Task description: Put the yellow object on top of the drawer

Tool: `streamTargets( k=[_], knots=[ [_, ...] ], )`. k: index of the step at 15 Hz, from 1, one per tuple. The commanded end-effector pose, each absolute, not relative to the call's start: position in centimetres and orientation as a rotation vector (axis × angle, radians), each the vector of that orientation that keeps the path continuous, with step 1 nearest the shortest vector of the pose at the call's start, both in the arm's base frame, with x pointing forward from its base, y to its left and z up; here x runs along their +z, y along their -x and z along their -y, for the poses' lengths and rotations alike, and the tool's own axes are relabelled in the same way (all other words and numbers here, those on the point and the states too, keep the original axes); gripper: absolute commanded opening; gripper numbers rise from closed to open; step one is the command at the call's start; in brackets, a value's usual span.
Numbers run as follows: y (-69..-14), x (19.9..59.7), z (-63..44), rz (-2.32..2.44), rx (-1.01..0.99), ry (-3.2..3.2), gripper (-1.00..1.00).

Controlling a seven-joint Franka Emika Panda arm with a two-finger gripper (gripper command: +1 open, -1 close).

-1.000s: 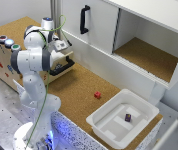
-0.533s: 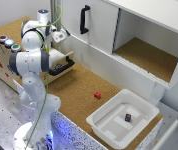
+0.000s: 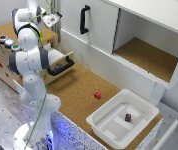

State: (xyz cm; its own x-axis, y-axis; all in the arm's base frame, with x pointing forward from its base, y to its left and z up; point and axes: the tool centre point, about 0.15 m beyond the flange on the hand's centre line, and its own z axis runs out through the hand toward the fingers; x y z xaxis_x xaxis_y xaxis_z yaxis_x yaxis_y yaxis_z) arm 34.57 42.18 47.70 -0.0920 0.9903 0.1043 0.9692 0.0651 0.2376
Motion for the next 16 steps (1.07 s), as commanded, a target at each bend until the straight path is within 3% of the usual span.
streamTargets(
  k=[1,2,3,13,16],
  knots=[
    [-36.4,45.6,-46.0,-2.256,0.095,-2.160,-1.00],
    [-36.5,45.6,-45.9,-2.240,0.107,-2.181,-1.00],
    [-36.8,45.8,-45.7,-2.223,0.121,-2.218,1.00],
    [-36.0,52.2,-45.5,-2.233,0.327,-2.207,1.00],
    [-35.1,52.6,-44.7,-2.301,0.355,-2.144,1.00]
  ],
)
